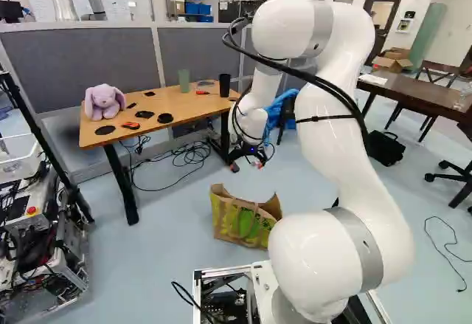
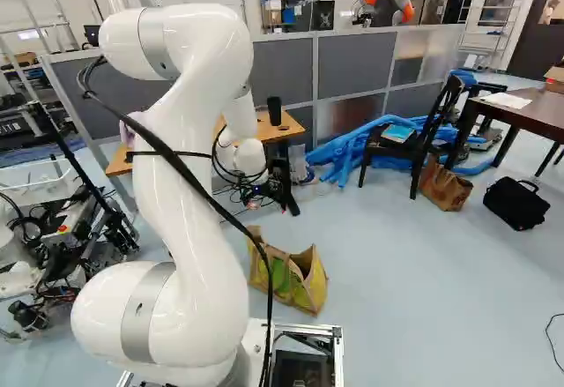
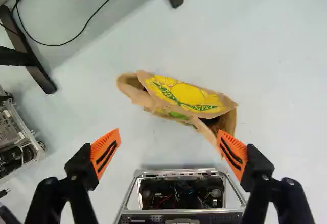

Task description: Pick up the bag on the ground and place it on the table

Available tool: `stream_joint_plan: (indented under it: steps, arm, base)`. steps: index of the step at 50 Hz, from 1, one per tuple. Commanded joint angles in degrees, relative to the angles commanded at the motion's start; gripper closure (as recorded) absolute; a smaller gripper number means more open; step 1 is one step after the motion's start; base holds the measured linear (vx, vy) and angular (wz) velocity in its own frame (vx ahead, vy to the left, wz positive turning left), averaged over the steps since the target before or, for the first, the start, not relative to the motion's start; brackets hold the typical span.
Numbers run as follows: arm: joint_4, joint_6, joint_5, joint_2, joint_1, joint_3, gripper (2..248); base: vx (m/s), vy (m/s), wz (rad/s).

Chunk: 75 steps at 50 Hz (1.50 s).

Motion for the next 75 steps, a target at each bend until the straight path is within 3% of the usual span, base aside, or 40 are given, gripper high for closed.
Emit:
stream_joint_plan:
  steps: [12,18,75]
  arm:
    - [0.00,-0.12,0.00,-2.75,0.00,-1.56,3]
    - [0.00,-2.31,0.00,-4.11,0.00,-2.34,3]
    - [0.00,-36.15,0.00,-16.89,0.00,-10.45,3]
  base:
    - [0.000,0.000,0.000]
    - [0.000,0.000,0.000]
    - [0.000,0.000,0.000]
